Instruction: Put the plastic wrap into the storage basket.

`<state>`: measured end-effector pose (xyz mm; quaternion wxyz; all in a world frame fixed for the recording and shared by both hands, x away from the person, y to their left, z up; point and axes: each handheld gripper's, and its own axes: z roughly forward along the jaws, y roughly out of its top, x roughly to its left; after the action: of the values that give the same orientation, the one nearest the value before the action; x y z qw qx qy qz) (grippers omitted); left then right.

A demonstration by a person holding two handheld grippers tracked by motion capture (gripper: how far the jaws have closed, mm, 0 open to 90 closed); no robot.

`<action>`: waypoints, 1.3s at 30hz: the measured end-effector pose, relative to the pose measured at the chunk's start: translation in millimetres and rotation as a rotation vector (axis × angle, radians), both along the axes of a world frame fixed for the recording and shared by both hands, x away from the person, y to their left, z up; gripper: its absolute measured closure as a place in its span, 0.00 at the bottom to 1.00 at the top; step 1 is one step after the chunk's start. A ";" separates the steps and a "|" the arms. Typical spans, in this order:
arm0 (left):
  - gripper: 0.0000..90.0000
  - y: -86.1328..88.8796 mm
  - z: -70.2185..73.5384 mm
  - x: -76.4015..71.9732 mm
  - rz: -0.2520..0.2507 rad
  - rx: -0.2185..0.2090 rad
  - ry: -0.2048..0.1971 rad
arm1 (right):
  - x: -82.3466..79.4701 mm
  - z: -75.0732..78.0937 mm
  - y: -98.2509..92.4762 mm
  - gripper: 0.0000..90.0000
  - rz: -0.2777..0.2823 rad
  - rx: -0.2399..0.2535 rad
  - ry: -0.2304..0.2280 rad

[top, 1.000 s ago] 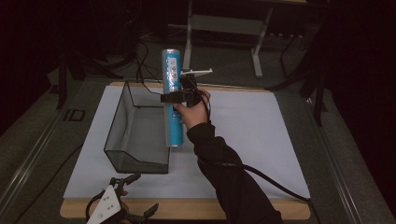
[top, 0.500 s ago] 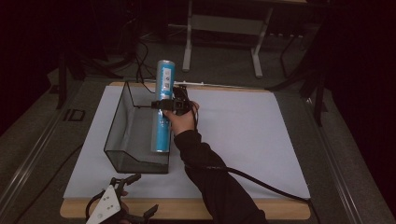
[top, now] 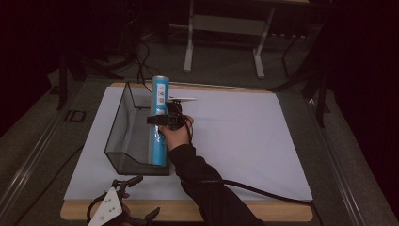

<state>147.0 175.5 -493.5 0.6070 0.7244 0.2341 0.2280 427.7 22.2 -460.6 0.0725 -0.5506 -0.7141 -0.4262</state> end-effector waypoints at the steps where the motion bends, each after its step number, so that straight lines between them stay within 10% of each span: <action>1: 0.02 0.2 0.0 0.0 0.000 0.001 0.000 | 0.4 0.0 -0.3 0.35 -0.001 -0.014 0.002; 3: 0.02 0.1 -0.2 0.6 -0.001 0.000 0.002 | -2.1 0.2 3.3 0.35 0.013 -0.094 -0.040; 22: 0.02 -0.2 -0.8 1.5 -0.007 0.002 0.006 | -5.0 -14.6 18.2 0.29 -0.019 -0.290 -0.139; 30: 0.02 -1.4 -1.2 1.6 -0.009 0.007 0.008 | -12.1 -5.2 20.9 0.23 0.026 -0.423 -0.264; 39: 0.02 -2.0 -2.0 2.1 -0.006 0.012 0.012 | -13.1 19.5 6.8 0.18 0.105 -0.392 -0.275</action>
<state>149.1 173.5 -495.5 0.6019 0.7300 0.2342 0.2233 414.7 29.0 -441.1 -0.1116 -0.4529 -0.8140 -0.3462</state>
